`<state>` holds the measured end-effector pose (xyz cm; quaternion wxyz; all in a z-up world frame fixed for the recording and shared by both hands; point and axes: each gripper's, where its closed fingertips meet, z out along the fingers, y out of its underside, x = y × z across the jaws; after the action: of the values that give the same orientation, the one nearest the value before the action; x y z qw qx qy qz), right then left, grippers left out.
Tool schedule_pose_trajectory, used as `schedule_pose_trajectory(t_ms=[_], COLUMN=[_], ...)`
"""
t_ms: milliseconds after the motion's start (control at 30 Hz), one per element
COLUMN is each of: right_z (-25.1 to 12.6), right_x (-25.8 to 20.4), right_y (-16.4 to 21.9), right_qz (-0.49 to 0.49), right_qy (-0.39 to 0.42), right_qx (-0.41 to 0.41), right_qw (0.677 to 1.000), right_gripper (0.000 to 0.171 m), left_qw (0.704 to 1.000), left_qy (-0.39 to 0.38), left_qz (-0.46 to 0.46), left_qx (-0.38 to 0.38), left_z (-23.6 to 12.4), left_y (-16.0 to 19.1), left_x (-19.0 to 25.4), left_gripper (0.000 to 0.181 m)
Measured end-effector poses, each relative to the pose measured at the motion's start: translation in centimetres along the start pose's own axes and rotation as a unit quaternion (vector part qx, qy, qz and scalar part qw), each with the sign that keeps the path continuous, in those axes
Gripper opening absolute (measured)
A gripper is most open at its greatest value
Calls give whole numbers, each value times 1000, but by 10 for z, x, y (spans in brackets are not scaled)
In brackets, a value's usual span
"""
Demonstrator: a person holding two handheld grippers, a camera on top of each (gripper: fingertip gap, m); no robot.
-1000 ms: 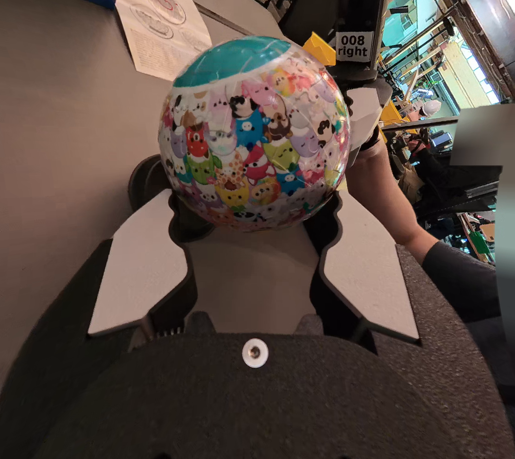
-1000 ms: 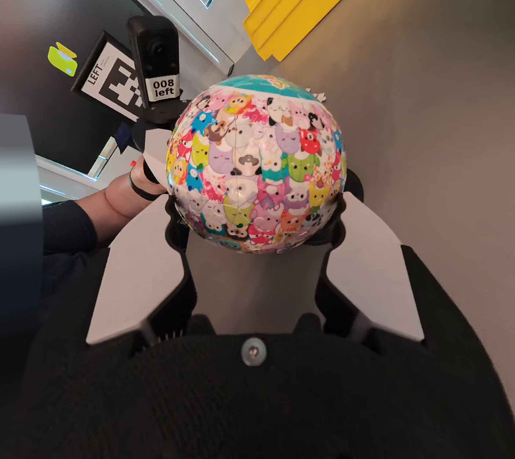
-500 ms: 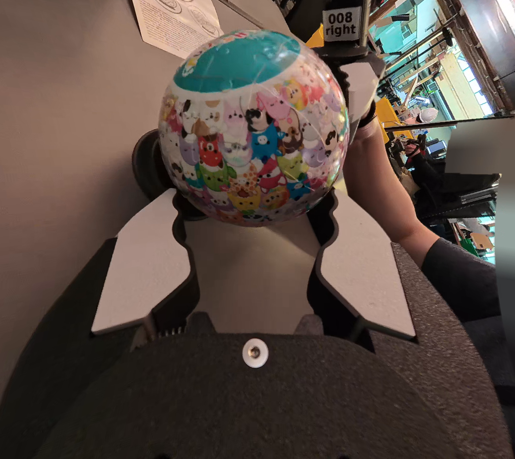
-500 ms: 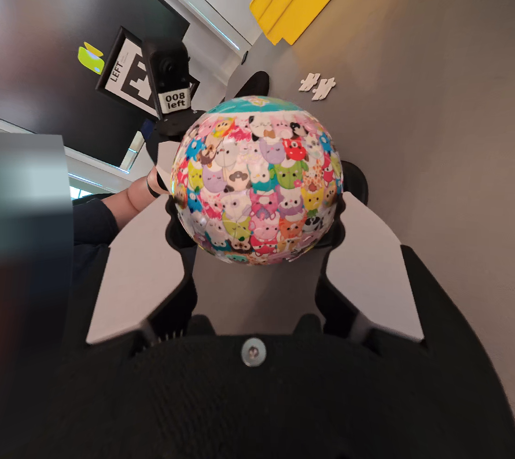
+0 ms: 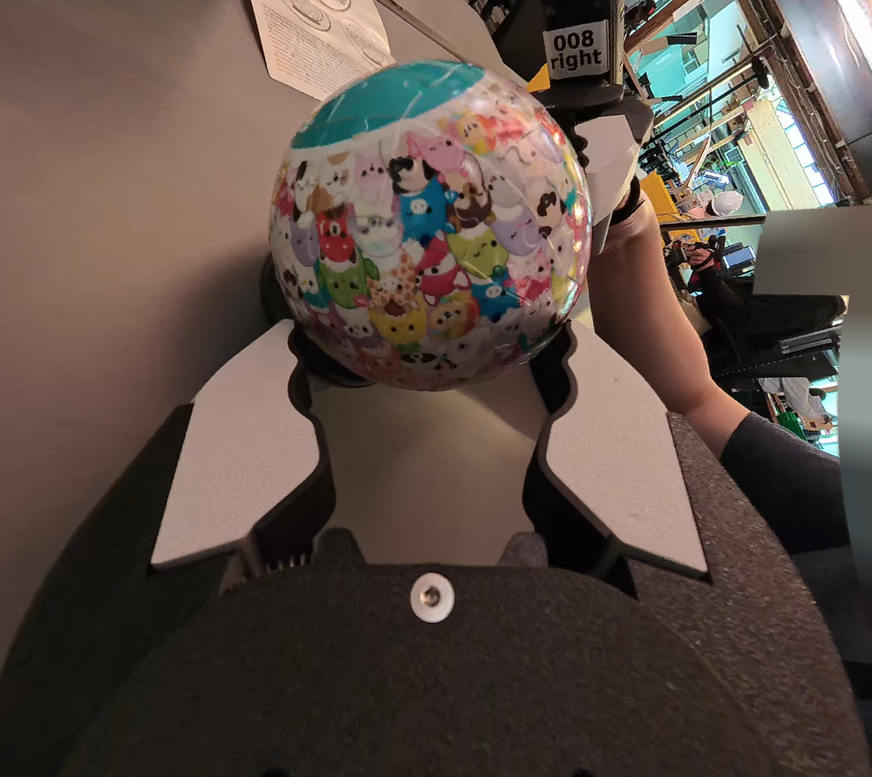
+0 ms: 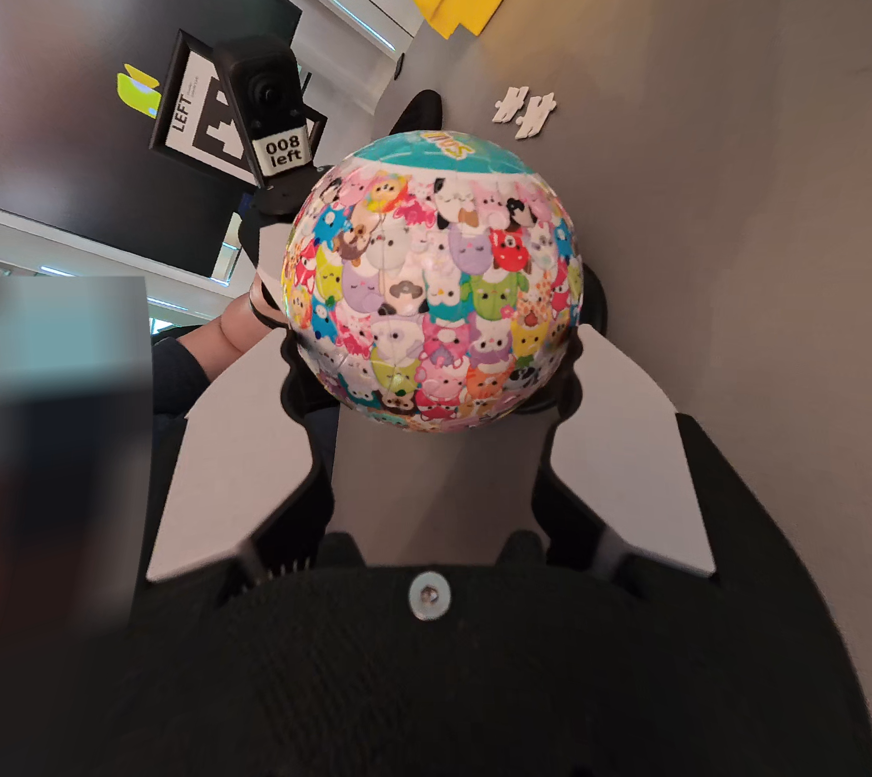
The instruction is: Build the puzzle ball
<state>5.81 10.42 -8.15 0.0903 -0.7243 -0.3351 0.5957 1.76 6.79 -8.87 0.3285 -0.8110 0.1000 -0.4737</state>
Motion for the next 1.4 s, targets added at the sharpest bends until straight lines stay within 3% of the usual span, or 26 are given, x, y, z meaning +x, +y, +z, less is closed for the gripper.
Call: schedule_pose_trajectory(t_ms=[167, 367, 500, 633, 900, 1000, 1100, 1200, 1400], right_z=[-1, -2, -3, -7, -34, -51, -64, -53, 17], right_x=[-1, -2, -4, -9, -24, -41, -74, -97, -76], right_y=[1, 2, 1, -4, -15, -7, 12, 49, 102], right_qz=[5, -7, -39, -77, -147, -234, -405, -506, -493], right_qy=[-6, -6, 4, 14, 50, 95, 167, 207, 255], right_qx=[-5, -4, 0, 16, 90, 128, 162, 114, -11], right_qw=[1000, 1000, 999, 997, 984, 959, 884, 830, 832], right_gripper=[107, 107, 108, 110, 112, 112, 106, 100, 105], left_qw=[1000, 997, 990, 979, 969, 968, 966, 965, 962], left_qy=[13, 9, 26, 68, 102, 112, 121, 126, 145], left_qz=[1, 61, 135, 184, 201, 198, 197, 198, 194], left_qx=[19, 54, 7, -46, -99, -110, -116, -121, -125], left_z=[-10, -29, -20, -9, 8, 9, 10, 10, 10], left_y=[-9, -49, -64, -69, -66, -63, -62, -63, -64], left_x=[3, 11, 28, 44, 52, 51, 51, 50, 50], left_gripper=[99, 100, 109, 105, 103, 102, 101, 100, 100])
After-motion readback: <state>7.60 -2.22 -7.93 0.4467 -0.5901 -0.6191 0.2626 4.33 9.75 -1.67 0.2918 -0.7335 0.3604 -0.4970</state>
